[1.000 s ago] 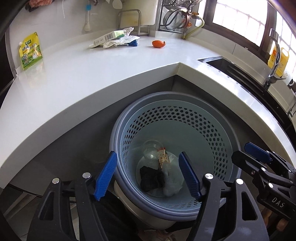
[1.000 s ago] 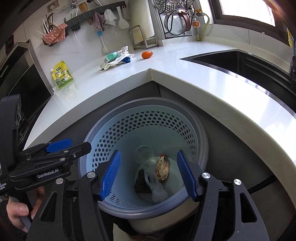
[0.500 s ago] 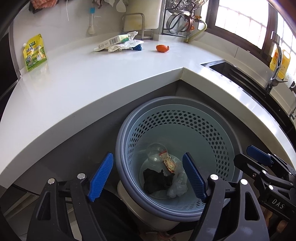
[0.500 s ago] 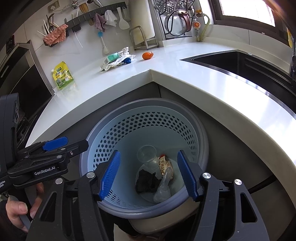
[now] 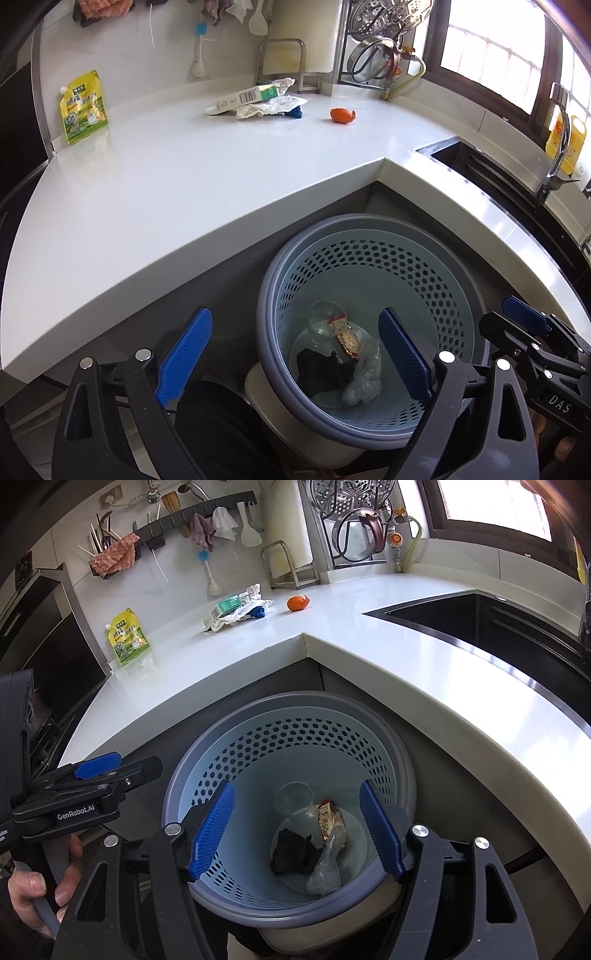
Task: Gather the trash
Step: 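Open both tools to drop the bag and cloth into the bin, then move both tools back over the counter toward the carton and orange peel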
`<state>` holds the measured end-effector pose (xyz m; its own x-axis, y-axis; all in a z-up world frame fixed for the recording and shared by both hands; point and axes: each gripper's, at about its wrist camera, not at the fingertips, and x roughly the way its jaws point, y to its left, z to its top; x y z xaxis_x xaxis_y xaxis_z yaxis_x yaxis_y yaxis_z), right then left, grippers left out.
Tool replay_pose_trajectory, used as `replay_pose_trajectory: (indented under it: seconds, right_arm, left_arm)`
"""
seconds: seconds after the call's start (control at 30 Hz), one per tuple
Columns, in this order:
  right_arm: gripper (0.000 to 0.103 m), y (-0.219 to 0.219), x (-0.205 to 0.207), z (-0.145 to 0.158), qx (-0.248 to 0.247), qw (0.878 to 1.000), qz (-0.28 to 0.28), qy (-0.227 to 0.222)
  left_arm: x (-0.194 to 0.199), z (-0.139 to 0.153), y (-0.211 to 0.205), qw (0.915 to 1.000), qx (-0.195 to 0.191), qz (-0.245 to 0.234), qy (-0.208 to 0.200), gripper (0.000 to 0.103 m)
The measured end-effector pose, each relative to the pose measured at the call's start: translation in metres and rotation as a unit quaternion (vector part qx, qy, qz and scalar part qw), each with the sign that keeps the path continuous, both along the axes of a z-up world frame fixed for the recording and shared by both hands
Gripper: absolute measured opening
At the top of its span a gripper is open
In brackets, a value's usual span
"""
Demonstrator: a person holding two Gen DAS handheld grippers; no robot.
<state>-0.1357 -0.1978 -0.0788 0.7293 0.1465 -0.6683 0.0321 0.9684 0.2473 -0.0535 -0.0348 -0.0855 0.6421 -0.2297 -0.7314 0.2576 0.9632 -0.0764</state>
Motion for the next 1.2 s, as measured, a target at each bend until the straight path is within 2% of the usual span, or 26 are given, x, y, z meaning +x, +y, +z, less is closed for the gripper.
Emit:
replay_pose_trajectory:
  seconds: [0.27, 0.7, 0.93, 1.2]
  right_arm:
    - [0.068, 0.002, 0.01, 0.008, -0.003, 1.0, 0.008, -0.009]
    - [0.069, 0.001, 0.041, 0.02, -0.003, 1.0, 0.015, -0.024]
    - [0.069, -0.001, 0.072, 0.035, -0.008, 0.999, 0.026, -0.041]
    - [0.069, -0.012, 0.125, 0.056, -0.023, 0.998, 0.032, -0.055]
  left_arm:
    - [0.01, 0.017, 0.013, 0.9995, -0.002, 0.02, -0.024, 0.093]
    - [0.039, 0.029, 0.021, 0.9988, -0.006, 0.029, -0.04, 0.093]
    - [0.064, 0.04, 0.02, 0.9982, -0.009, 0.028, -0.053, 0.095]
    - [0.114, 0.06, 0.019, 0.9966, -0.015, 0.037, -0.071, 0.096]
